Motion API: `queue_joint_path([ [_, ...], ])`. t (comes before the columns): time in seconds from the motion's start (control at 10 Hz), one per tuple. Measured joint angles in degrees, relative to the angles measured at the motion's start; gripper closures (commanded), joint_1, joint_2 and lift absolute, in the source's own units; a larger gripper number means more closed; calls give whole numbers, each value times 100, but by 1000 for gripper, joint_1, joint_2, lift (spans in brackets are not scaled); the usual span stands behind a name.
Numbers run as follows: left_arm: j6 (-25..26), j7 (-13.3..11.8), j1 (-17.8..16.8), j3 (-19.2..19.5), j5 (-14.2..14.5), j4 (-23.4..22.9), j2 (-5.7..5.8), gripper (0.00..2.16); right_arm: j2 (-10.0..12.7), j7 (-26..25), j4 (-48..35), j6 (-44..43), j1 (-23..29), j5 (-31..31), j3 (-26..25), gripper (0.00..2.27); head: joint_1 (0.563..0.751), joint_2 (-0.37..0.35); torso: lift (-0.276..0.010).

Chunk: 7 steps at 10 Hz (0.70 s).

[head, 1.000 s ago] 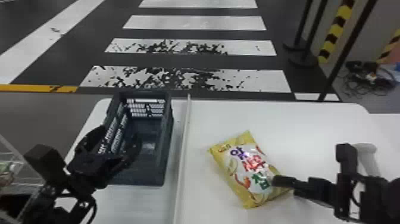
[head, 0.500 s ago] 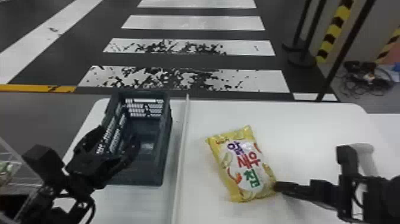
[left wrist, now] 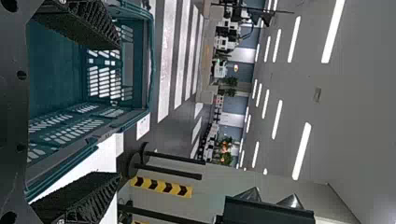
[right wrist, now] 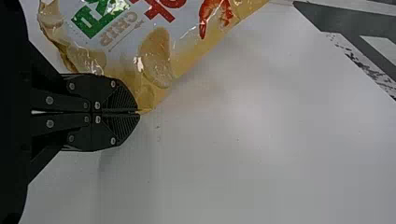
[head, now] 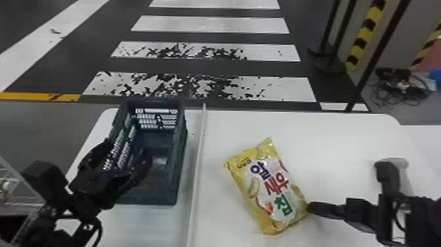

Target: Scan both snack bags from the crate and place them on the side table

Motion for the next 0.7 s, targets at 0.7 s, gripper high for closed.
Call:
queue_joint_path([
  [0.7, 34, 4, -9, 2, 1, 0, -2, 26, 17, -606, -1311, 48, 208, -230, -1258, 2263, 695, -112, -95],
])
